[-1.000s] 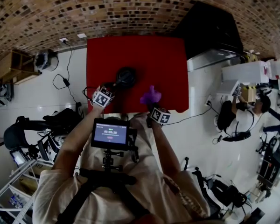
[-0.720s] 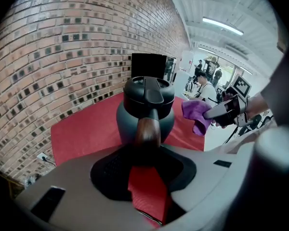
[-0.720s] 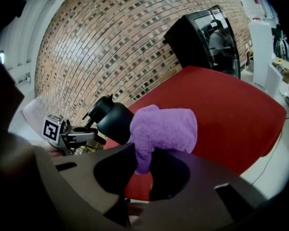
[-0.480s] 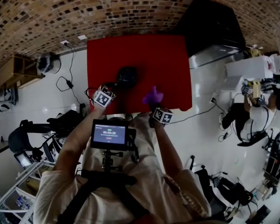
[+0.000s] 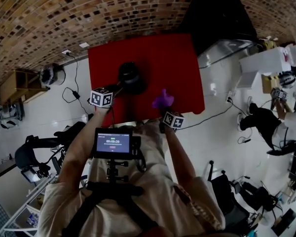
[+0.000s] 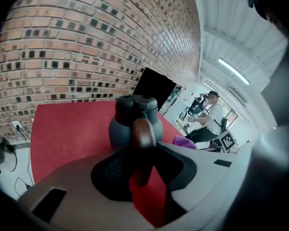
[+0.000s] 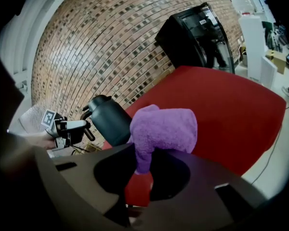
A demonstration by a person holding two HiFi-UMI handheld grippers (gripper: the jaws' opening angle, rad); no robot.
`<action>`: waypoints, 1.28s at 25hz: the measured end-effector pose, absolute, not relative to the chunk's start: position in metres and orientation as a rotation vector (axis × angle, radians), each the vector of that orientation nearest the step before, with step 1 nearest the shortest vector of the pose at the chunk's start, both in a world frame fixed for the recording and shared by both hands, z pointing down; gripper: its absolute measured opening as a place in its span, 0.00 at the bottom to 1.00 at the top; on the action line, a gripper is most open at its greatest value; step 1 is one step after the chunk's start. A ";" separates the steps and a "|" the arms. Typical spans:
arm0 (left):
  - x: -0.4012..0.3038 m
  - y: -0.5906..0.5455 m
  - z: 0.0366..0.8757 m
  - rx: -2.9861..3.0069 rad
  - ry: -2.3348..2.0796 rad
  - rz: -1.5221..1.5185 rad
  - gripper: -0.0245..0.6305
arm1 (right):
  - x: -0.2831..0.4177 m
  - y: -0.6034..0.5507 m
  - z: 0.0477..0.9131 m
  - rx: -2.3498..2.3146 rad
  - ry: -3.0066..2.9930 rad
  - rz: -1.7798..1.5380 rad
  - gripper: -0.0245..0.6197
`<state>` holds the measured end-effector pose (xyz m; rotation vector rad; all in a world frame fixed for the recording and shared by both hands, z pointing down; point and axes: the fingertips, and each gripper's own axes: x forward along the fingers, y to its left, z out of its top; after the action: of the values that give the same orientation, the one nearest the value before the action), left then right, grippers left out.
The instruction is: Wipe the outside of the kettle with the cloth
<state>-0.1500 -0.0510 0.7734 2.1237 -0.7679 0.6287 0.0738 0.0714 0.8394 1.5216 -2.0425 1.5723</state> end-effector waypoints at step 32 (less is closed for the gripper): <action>-0.149 -0.045 0.776 1.850 -0.775 0.195 0.22 | 0.081 0.082 0.850 1.515 -1.992 1.568 0.16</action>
<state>-0.1485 -0.0454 0.7763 1.8499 -0.7751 0.1950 0.0810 0.0823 0.8504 1.5145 -1.9919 1.5680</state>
